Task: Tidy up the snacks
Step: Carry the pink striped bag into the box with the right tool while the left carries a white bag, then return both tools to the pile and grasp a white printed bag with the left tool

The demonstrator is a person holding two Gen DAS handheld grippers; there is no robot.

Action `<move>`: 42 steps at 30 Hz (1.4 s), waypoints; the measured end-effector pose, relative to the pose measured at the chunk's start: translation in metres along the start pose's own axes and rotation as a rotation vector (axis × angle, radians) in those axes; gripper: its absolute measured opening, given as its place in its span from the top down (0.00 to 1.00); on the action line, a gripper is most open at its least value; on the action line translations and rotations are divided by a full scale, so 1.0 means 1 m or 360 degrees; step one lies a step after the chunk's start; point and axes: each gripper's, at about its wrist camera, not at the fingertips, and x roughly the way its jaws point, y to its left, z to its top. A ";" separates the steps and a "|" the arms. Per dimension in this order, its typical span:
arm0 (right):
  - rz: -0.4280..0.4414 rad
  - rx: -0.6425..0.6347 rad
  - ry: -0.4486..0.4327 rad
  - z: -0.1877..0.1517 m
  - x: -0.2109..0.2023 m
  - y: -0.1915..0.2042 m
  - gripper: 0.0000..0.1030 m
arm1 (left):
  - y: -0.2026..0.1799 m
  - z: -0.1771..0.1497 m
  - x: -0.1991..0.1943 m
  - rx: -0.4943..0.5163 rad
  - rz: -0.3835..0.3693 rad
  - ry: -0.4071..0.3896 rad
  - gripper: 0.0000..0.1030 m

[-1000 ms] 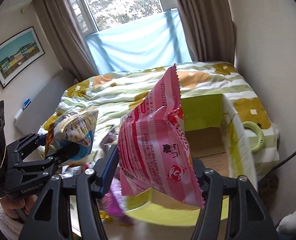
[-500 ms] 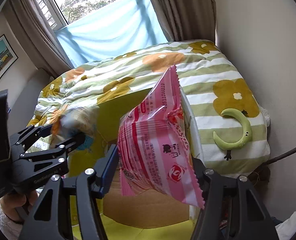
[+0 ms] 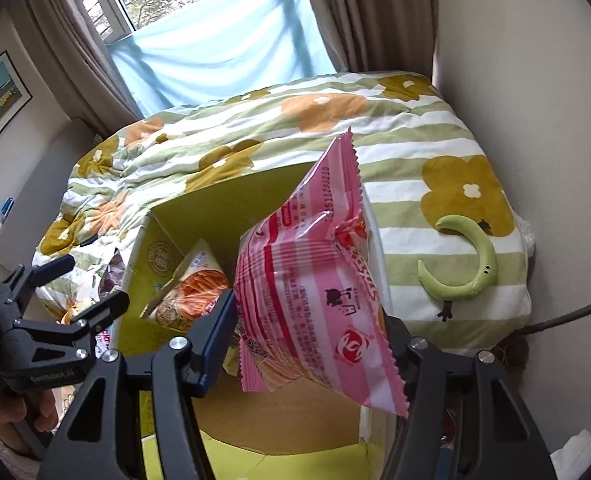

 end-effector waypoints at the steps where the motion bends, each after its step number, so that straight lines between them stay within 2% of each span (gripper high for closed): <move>1: 0.0002 -0.0006 0.0004 0.003 0.004 0.001 0.45 | 0.001 -0.001 -0.001 -0.0013 -0.0005 -0.0001 0.00; 7: 0.0042 -0.0009 0.0048 0.019 0.030 0.011 0.42 | 0.012 -0.007 -0.003 -0.0068 -0.0035 0.0028 0.00; 9: 0.0043 0.0013 0.0036 0.021 0.038 0.010 0.28 | 0.011 -0.009 -0.004 -0.0076 -0.0018 0.0032 0.00; 10: 0.0050 0.0027 0.0037 0.021 0.042 0.008 0.07 | 0.012 -0.010 -0.005 -0.0084 -0.0017 0.0034 0.00; 11: 0.0052 0.0036 0.0042 0.020 0.043 0.008 0.00 | 0.013 -0.011 -0.005 -0.0093 -0.0021 0.0033 0.00; 21: 0.0009 -0.0040 0.0009 0.004 0.018 0.009 0.00 | 0.018 -0.015 -0.021 -0.0141 -0.0066 0.0004 0.00; 30: -0.0056 -0.0183 -0.0111 -0.001 -0.041 0.027 0.00 | 0.024 -0.020 -0.081 -0.0158 -0.0066 -0.0149 0.00; 36: 0.0025 -0.0305 -0.0207 -0.019 -0.082 0.056 0.00 | 0.055 -0.043 -0.129 -0.0241 -0.0011 -0.0240 0.00; 42: 0.0097 -0.0379 -0.0261 -0.049 -0.108 0.097 0.00 | 0.100 -0.082 -0.165 -0.0331 0.0061 -0.0275 0.00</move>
